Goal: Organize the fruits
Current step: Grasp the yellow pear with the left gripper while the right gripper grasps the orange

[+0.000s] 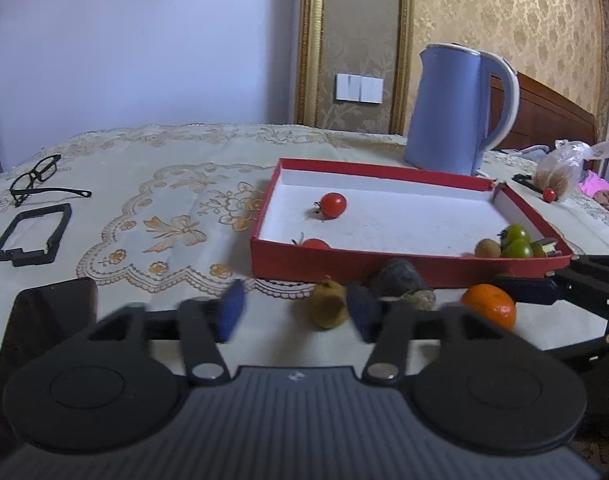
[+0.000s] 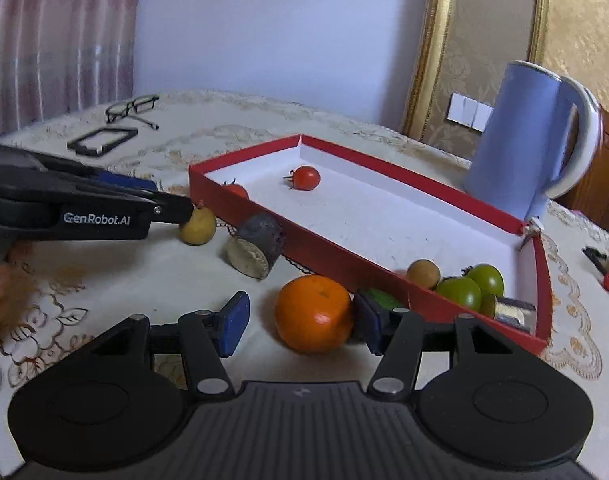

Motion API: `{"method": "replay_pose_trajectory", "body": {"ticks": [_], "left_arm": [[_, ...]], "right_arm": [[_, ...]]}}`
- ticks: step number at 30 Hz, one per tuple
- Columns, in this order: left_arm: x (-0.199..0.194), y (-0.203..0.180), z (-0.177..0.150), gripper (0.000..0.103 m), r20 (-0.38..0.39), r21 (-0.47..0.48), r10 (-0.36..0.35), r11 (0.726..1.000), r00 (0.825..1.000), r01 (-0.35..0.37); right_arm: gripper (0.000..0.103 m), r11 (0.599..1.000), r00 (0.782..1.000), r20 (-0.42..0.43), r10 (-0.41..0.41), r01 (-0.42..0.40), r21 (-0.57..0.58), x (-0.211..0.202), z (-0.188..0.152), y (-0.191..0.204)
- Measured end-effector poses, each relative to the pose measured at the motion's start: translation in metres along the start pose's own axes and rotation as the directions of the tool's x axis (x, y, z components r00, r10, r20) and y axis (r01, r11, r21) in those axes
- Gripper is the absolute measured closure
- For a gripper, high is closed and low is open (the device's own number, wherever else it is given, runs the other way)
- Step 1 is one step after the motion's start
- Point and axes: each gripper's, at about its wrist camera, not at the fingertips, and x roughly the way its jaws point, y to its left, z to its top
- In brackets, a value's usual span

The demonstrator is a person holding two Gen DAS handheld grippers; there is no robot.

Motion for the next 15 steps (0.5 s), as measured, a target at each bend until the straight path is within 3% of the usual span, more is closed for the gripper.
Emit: {"method": "replay_pose_trajectory", "body": {"ticks": [3,5,7,13,15], "left_arm": [[-0.002,0.001,0.0,0.02,0.024,-0.01,0.021,1.0,1.0,-0.02],[-0.003,0.003,0.0,0.016,0.032,-0.015,0.026,1.0,0.999,-0.026],[-0.002,0.004,0.001,0.015,0.025,-0.014,0.007,1.0,1.0,-0.006],[0.008,-0.012,0.002,0.019,-0.018,0.095,0.008,0.995,1.0,-0.007],[0.013,-0.018,0.001,0.034,-0.046,0.125,0.002,0.992,0.999,0.004]], "right_arm": [[0.047,0.998,1.0,-0.014,-0.022,0.021,-0.059,0.004,0.002,0.006],[0.055,0.996,0.999,-0.019,-0.043,0.041,-0.083,0.001,0.001,0.009],[0.062,0.992,0.997,-0.016,-0.069,0.067,-0.105,-0.004,-0.002,0.009],[0.062,0.999,0.999,0.014,-0.044,0.044,-0.013,-0.026,-0.014,-0.004],[0.062,0.999,0.999,0.029,-0.037,0.036,0.017,-0.034,-0.018,-0.008]]}}
